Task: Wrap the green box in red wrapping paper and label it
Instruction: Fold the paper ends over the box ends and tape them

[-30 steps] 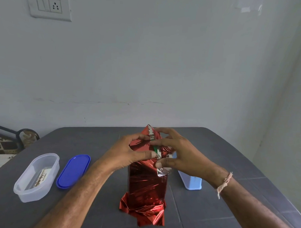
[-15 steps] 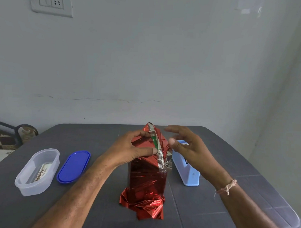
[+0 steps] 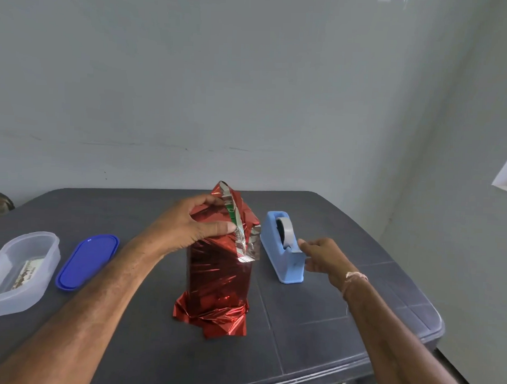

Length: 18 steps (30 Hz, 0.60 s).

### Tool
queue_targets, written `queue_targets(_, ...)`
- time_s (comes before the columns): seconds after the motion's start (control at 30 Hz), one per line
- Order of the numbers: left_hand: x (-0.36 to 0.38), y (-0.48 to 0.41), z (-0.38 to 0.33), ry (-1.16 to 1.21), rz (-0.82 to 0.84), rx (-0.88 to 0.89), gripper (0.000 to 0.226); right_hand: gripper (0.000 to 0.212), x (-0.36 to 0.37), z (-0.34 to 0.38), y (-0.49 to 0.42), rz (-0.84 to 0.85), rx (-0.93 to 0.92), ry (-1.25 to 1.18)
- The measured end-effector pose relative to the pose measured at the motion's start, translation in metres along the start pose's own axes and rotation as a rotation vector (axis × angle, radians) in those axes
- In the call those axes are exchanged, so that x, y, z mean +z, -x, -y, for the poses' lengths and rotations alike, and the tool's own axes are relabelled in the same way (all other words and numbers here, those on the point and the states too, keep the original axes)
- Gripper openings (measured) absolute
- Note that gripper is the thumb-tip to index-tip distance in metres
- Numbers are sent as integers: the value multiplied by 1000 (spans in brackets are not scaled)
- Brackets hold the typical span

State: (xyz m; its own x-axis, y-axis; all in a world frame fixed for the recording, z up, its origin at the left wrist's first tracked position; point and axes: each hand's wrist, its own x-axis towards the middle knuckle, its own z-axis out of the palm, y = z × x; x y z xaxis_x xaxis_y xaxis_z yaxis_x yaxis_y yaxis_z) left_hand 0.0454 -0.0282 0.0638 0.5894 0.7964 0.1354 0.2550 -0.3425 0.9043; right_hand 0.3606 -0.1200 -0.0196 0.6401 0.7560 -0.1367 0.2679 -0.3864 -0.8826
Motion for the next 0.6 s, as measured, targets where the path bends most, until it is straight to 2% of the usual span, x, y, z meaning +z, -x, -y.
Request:
queue_targets(0.27, -1, -1, 1, 17, -4, 1, 74, 41, -2, 25, -4, 128, 128, -59)
queue_targets(0.6, 0, 2, 1, 47, 6, 3, 77, 50, 8, 22, 2, 102, 204, -288)
